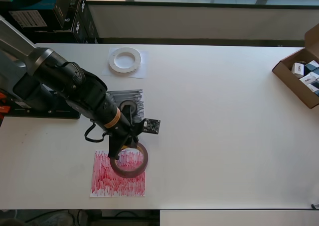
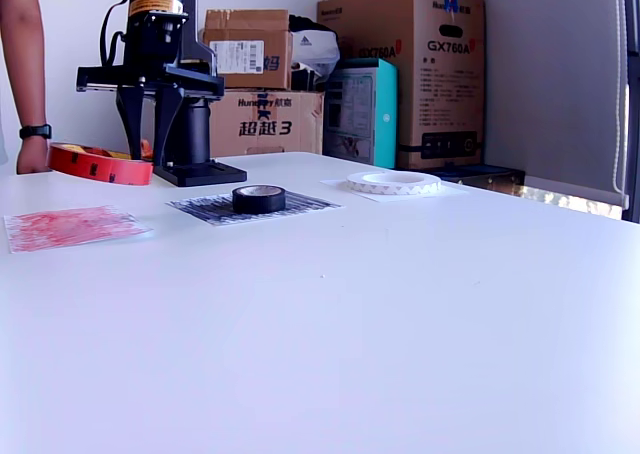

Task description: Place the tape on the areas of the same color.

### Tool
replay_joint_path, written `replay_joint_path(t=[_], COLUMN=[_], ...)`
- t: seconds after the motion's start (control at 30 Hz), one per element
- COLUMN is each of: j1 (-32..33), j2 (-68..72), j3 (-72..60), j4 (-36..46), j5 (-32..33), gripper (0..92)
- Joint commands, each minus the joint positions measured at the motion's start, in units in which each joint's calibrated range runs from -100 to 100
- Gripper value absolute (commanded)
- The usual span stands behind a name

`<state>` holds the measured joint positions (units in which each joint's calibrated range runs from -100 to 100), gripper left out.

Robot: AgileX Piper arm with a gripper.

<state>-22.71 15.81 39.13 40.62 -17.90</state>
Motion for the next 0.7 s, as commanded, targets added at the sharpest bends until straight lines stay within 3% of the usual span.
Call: replay_joint_path(t=[0.0,0.67], j1=[-1.9,-5.45], j2=[0.65,5.33], j3=[-0.01,-0.83], j4=[-0.19,-0.27], j5=[-1.5,-4.77], gripper=[0.0,0.0])
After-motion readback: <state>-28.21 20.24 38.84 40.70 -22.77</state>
